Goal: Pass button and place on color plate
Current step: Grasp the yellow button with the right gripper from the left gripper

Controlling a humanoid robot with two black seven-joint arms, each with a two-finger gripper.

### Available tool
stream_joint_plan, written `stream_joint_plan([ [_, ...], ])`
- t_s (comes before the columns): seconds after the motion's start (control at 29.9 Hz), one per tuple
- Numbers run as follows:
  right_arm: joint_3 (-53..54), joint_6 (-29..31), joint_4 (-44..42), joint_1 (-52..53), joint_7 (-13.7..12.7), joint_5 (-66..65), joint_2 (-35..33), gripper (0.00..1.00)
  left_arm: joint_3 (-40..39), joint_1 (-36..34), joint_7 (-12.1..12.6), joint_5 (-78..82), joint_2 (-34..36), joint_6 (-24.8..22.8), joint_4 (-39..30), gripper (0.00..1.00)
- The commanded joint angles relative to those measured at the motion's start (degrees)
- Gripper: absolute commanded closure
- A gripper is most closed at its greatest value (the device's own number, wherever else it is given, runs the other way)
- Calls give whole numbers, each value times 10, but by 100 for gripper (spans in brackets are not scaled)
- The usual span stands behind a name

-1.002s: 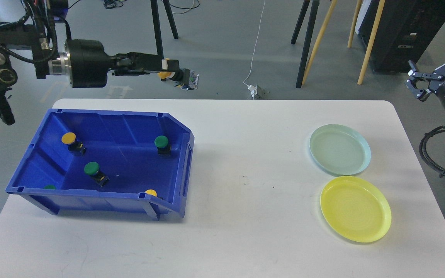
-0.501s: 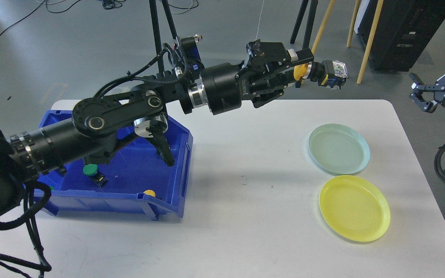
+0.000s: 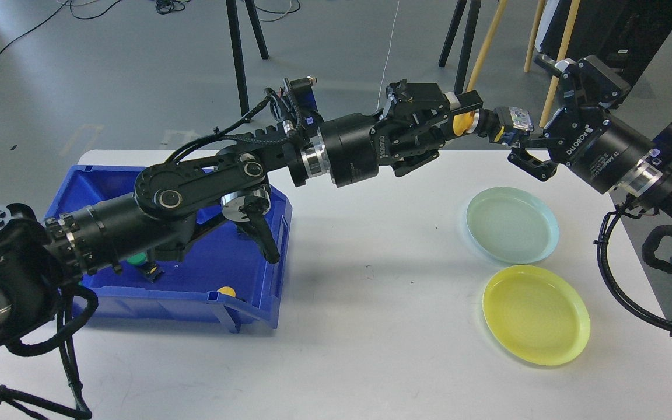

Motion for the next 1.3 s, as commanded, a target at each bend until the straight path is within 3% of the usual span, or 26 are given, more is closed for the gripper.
stream_joint_plan([
  [0.0,11,0,49,-26,0,0,-20,0,0,0,0,0,0,0,1,97],
  [0.5,36,0,115,-68,-1,-5,-51,1,-1,0,0,0,2,0,3,97],
  [0.7,39,0,115,-73,-1,-6,-51,5,-1,1,0,0,4,-2,3,96],
  [0.87,40,0,114,-77,-1,-7,-51,27,-2,2,0,-1,5,-1,3,96],
  [1.07,42,0,112,-76,-2,-20,-41,78,-2,2,0,-1,4,0,3,96],
  [1.27,40,0,113,-76,-2,-27,-28,98,-2,3,0,-1,4,0,3,96],
])
